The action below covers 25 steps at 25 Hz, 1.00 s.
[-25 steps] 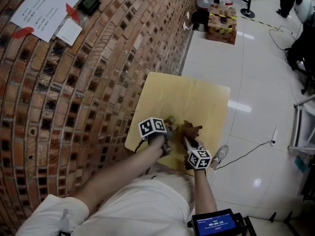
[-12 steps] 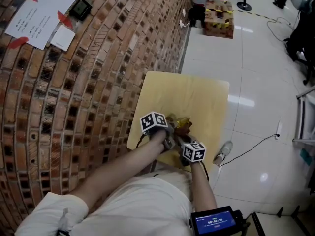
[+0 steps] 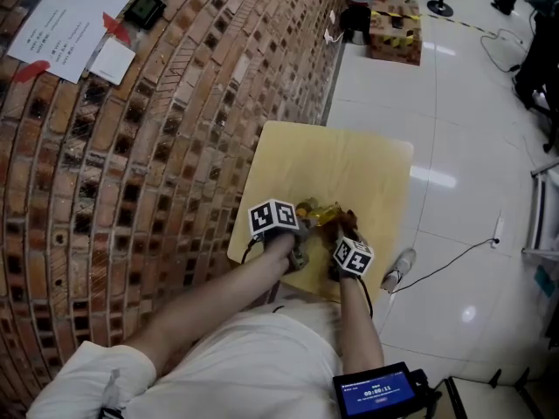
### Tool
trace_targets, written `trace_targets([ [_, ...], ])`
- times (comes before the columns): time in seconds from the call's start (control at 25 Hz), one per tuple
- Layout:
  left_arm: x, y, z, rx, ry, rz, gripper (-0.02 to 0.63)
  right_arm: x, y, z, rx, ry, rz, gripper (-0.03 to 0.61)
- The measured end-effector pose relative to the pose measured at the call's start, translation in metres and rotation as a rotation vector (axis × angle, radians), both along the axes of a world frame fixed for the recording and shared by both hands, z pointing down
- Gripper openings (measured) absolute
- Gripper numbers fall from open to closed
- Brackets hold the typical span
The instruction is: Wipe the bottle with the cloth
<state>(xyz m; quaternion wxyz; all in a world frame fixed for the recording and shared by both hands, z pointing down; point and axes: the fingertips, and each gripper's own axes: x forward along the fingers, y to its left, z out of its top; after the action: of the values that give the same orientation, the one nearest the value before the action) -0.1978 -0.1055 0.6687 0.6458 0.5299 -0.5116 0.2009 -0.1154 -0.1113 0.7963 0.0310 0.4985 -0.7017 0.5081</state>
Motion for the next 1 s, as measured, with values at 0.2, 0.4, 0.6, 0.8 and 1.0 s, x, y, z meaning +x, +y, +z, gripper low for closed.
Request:
trace_targets([
  [0.2, -0.005, -0.004, -0.007, 0.099, -0.126, 0.353, 0.178, 0.046, -0.004, -0.037, 0.104, -0.093, 0.091, 0.066],
  [0.4, 0.002, 0.01, -0.011, 0.228, -0.254, 0.839, 0.176, 0.041, 0.002, -0.071, 0.199, -0.233, -0.122, 0.066],
  [0.6, 0.015, 0.027, -0.014, 0.389, -0.335, 1.221, 0.175, 0.001, 0.014, -0.082, 0.153, -0.412, -0.369, 0.066],
  [0.8, 0.011, 0.038, -0.013, 0.472, -0.332, 1.364, 0.175, -0.041, 0.021, -0.08, 0.113, -0.45, -0.525, 0.066],
  [1.0, 0.012, 0.053, -0.02, 0.501, -0.295, 1.47, 0.175, -0.065, 0.017, -0.107, 0.06, -0.733, -0.376, 0.066],
])
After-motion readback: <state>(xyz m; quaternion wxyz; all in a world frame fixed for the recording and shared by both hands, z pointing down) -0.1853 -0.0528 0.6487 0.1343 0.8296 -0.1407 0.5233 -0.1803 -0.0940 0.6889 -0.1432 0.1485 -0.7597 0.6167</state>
